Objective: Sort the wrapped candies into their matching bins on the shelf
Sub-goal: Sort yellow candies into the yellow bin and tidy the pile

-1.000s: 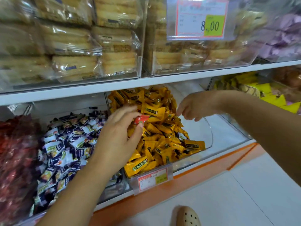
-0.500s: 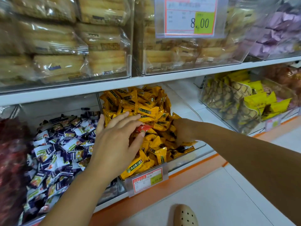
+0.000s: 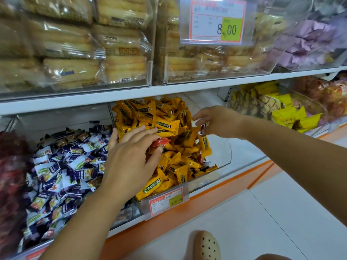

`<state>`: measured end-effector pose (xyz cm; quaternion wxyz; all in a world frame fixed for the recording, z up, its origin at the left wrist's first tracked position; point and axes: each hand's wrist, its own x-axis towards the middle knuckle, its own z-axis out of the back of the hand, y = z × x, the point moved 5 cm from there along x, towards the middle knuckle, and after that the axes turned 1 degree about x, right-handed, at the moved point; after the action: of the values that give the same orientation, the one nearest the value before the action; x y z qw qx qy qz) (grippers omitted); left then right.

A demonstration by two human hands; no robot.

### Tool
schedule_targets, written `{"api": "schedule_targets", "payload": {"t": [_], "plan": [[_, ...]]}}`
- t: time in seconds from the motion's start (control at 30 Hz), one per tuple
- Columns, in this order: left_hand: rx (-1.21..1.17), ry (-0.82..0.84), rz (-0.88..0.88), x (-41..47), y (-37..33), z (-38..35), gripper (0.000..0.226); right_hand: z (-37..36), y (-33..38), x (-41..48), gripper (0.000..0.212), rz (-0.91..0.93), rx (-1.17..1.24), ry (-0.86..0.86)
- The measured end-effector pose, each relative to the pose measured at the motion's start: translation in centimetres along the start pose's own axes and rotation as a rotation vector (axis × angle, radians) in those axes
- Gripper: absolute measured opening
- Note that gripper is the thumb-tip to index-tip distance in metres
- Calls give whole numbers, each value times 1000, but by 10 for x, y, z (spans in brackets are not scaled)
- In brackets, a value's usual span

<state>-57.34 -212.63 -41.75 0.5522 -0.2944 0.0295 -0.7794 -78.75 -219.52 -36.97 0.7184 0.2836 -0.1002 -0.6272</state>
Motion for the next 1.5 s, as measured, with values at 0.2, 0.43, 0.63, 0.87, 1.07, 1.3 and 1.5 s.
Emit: {"api": "schedule_targets", "payload": {"t": [0.2, 0.43, 0.63, 0.87, 1.07, 1.3, 1.5], "plan": [[0, -2, 5, 0, -1, 0, 51, -14, 9, -19, 25, 41, -503, 98], [-6, -19, 6, 1, -2, 0, 49, -58, -24, -21, 42, -74, -710, 444], [-14, -28, 0, 0, -1, 0, 46, -73, -33, -4, 42, -219, -385, 386], [1, -28, 3, 0, -1, 0, 47, -74, -46, 4, 17, -276, -53, 286], [-2, -17, 6, 1, -2, -1, 48, -75, -48, 4, 6, -238, 73, 229], [-20, -23, 34, 3, -2, 1, 54, -70, -41, 1, 8, -87, -23, 2], [-100, -37, 74, 0, -1, 9, 44, -60, -39, -9, 10, -207, -55, 183]]}}
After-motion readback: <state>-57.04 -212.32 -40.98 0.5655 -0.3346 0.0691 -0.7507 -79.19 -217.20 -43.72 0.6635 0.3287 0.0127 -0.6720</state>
